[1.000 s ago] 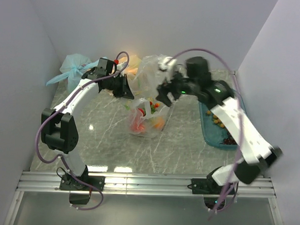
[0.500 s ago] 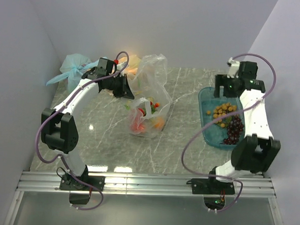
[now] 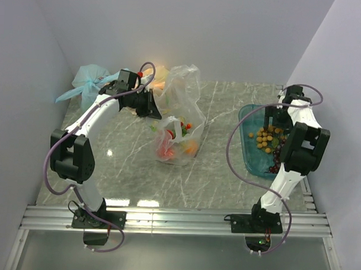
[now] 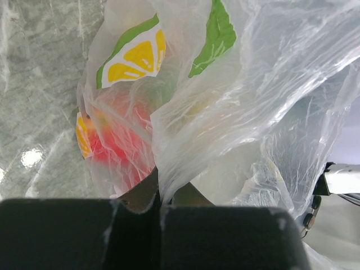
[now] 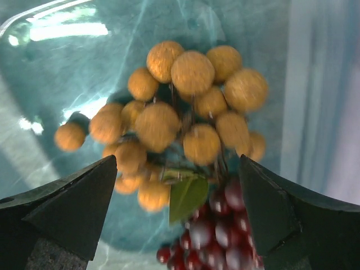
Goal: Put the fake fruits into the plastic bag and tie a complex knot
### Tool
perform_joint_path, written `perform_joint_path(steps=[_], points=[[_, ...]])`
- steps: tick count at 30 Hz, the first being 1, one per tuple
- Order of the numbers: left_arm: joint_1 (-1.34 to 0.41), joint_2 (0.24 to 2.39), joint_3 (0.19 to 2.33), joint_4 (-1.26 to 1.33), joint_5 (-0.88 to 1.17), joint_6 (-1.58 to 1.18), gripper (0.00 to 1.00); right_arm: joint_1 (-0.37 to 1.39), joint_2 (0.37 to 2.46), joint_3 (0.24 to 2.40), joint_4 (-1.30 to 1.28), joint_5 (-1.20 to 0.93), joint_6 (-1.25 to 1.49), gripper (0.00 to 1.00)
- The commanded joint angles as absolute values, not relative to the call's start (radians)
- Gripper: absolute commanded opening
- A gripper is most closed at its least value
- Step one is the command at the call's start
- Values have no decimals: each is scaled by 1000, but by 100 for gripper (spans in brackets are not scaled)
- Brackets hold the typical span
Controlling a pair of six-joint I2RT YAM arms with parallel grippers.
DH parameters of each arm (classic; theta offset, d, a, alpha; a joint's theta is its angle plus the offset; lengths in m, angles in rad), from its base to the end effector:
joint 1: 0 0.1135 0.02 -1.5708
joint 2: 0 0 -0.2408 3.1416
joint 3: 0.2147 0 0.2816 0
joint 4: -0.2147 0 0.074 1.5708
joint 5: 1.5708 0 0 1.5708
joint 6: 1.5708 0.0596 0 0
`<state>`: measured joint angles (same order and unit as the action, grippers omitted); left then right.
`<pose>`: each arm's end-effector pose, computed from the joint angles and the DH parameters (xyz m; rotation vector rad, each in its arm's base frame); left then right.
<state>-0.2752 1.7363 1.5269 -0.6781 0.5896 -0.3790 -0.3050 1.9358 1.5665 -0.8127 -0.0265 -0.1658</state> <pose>0.3945 -0.1458 0.2567 0.1399 2.5099 -1.0042 0.4152 -0.1291 0.1715 0.1845 2.7498 -0.0911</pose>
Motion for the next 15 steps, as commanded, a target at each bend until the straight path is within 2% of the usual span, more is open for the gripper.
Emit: perform_joint_path(steps=[1,6,9,10,12,13,15], points=[[-273,1750,1577,-680,600,-359,1,-313,1980,1629,-810,-31,-184,95],[-273,1752,1572,-683,594,-360,1,-308,2045,1641,-833,-164,-167,89],[-273,1752,1571,-683,594,-360,0,-304,2063,1649,-839,-208,-169,78],[-273,1755,1572,-684,594,-357,1,-304,2074,1652,-842,-218,-173,70],[-273,1758,1585,-693,589,-351,1,-305,2079,1661,-850,-239,-190,60],[-273,1761,1589,-698,586,-347,1,-305,2077,1666,-854,-273,-195,47],[-273,1766,1597,-704,586,-342,0,-307,2066,1677,-865,-307,-208,36]])
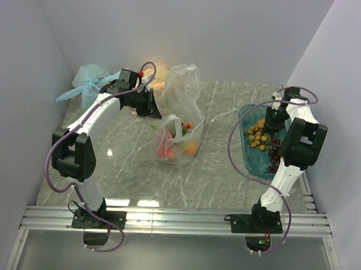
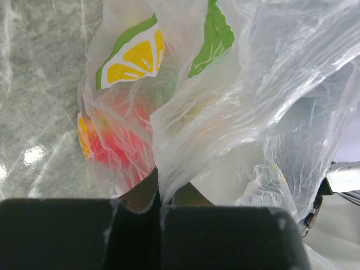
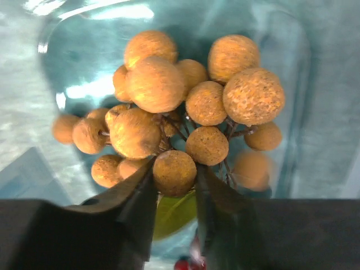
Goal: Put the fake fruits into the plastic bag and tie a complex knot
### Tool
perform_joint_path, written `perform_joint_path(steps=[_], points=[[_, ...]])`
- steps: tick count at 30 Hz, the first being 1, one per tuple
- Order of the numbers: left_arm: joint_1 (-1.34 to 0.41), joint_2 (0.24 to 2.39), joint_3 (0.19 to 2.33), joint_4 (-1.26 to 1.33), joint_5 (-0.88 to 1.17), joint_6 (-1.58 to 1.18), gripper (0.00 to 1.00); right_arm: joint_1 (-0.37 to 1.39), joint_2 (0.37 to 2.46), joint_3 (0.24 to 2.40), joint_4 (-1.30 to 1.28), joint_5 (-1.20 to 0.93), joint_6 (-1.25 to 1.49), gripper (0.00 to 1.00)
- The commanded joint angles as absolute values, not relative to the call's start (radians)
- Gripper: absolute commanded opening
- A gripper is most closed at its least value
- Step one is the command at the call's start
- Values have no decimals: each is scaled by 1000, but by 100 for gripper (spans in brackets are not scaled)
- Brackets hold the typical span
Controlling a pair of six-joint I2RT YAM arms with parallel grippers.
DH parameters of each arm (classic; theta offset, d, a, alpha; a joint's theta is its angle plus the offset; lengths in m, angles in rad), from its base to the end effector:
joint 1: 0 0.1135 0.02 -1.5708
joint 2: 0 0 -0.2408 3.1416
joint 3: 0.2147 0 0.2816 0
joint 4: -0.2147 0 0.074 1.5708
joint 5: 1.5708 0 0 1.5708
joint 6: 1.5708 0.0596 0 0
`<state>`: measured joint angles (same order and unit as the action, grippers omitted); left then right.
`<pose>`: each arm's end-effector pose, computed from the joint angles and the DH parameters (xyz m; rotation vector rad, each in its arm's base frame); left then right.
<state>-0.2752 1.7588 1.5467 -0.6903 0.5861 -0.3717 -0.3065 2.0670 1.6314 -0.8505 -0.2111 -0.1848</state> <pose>0.3984 -0.1467 0.2537 0.1418 2.5231 -0.9964 0.4295 -0.1228 0.1366 0.1283 2.8063 0.1907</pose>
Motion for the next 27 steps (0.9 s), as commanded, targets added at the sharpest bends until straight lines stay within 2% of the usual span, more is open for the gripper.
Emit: perform_joint_path(steps=[1,2,3,4,18,23,27], points=[[-273,1764,1598,-706,587,-341,1,-305,2059,1681,-873,-322,-216,31],[-273,1766,1598,-707,588,-341,1,-305,2036,1684,-876,-345,-221,19],[-273,1766,1600,-706,588,-339,1,-307,2022,1683,-885,-360,-235,14],[-273,1766,1601,-709,588,-336,1,-307,1987,1684,-890,-376,-244,1],[-273,1755,1585,-704,594,-336,1,-310,1605,1623,-874,-574,-232,0],[-273,1747,1574,-700,609,-342,1,-273,1514,1735,-835,-767,-105,0],[-273,1752,1574,-703,621,-330,1,-154,1464,1778,-650,-882,87,0]])
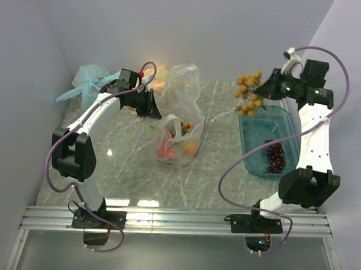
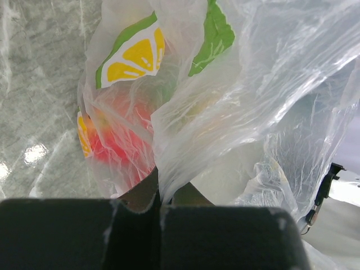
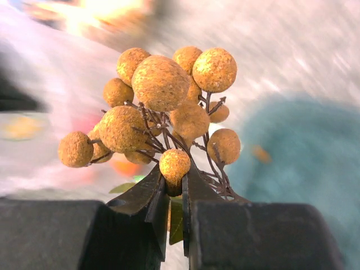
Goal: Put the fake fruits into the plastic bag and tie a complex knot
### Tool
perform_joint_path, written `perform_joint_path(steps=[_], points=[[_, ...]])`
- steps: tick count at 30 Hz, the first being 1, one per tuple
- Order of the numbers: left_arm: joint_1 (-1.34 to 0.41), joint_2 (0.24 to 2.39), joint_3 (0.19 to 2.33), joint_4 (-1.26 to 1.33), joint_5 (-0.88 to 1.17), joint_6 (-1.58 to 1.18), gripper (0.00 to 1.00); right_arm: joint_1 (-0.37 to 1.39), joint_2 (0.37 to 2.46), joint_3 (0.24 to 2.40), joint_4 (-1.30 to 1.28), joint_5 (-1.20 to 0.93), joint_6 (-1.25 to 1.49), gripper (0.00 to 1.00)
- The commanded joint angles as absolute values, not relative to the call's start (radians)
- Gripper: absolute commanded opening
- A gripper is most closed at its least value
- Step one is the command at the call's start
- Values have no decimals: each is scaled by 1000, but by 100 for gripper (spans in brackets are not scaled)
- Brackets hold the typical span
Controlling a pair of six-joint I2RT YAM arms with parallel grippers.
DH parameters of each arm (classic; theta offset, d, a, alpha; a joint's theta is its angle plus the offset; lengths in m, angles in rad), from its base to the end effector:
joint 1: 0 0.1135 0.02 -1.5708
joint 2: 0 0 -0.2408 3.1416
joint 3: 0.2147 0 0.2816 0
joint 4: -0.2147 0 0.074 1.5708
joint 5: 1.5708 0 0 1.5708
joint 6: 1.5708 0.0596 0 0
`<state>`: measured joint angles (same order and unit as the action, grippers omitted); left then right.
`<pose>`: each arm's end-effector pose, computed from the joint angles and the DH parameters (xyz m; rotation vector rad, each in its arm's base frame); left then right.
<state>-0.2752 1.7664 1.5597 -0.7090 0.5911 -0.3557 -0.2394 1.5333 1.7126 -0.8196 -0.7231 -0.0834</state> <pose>0.3987 -0.1471 0.2540 0.1593 2.5309 -0.9960 0.3651 -0.0485 0.3913 -0.2286 2.0772 0.6007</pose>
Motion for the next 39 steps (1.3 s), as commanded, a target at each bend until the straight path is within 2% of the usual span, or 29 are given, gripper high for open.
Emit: perform_joint_path(steps=[1,8,10,17,24,30,36,39], points=[[-273,1756,1575,-703,627,-328,1,-87,1453,1784,-608,-900,121,0],[-273,1764,1571,-684,676,-341,0,228,1522,1776,-73,-962,519,0],[-273,1755,1565,-680,687,-342,1,274,1566,1764,-2,-960,578,0],[-264,1743,1563,-661,736,-356,1,385,1650,1608,158,-933,525,0],[-235,1747,1580,-663,773,-385,1,390,1713,1572,-87,-905,165,0],[-226,1752,1578,-669,772,-373,1,416,1710,1566,-285,-801,-200,0],[-224,1781,1617,-680,778,-367,0,504,1808,1672,-501,-506,-489,0],[-224,1792,1632,-687,770,-367,1,552,1807,1623,-382,-303,-462,0]])
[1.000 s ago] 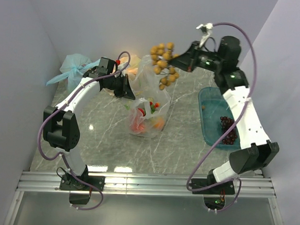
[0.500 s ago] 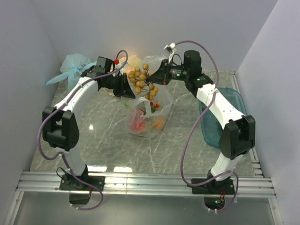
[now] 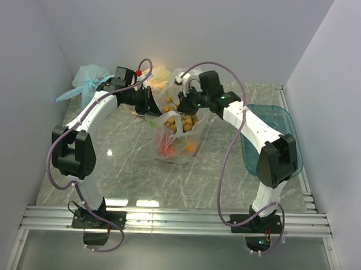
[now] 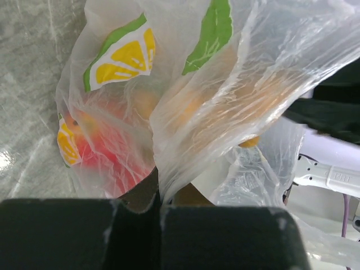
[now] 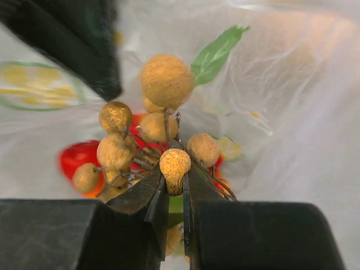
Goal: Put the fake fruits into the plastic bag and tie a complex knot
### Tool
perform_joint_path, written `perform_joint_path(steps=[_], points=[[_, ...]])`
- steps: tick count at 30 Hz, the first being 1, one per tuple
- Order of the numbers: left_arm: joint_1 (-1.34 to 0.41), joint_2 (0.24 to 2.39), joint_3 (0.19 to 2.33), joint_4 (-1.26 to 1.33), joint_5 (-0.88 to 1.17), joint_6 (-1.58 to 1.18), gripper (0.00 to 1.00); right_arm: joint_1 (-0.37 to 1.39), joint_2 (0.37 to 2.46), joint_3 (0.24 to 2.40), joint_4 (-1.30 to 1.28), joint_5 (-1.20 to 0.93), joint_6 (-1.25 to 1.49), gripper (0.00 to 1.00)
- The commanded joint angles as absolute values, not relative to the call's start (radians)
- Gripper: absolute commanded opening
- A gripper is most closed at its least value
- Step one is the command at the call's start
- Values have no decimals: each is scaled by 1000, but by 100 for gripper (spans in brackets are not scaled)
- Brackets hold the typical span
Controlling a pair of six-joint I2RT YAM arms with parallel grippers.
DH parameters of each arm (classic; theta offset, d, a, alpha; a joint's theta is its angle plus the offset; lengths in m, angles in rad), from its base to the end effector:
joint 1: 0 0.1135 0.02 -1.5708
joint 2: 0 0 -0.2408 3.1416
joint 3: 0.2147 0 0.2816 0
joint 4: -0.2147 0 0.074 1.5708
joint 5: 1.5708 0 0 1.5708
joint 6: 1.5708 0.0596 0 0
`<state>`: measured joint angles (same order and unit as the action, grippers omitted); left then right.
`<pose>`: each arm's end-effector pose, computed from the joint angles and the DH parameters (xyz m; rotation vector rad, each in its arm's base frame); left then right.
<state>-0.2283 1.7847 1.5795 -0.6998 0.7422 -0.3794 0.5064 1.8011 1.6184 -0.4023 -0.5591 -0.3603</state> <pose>0.4054 -0.1356 0.2587 0.1454 2.4961 -1.1764 0.3871 0.2509 0.2882 -1.1796 1.7759 0.6859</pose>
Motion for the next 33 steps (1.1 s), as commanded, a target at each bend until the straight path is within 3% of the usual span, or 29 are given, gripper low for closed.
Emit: perform_joint_path(steps=[1,3,4,6,7,16,21,26,28,33], points=[[-225,1792,1631,-686,770,-367,0,560,1807,1602,-358,-216,-447,2],[-225,1793,1628,-686,764,-365,1,583,1805,1594,-325,-163,-423,18],[-225,1795,1629,-684,761,-364,1,586,1802,1597,-328,-160,-405,32],[-225,1801,1635,-686,756,-364,1,591,1781,1595,-344,-184,-384,70],[-225,1802,1638,-686,752,-362,1,589,1773,1603,-359,-237,-377,79],[-225,1807,1643,-686,729,-362,2,548,1599,1779,-626,-563,-266,81],[-225,1793,1626,-681,716,-357,2,360,1525,1844,-781,-617,-172,83],[-225,1775,1585,-666,713,-364,2,158,1441,1731,-966,-476,-267,84],[-227,1778,1583,-672,706,-357,2,51,1427,1640,-1029,-384,-302,96],[-226,1769,1572,-658,701,-351,3,-152,1390,1397,-1031,-200,-331,97]])
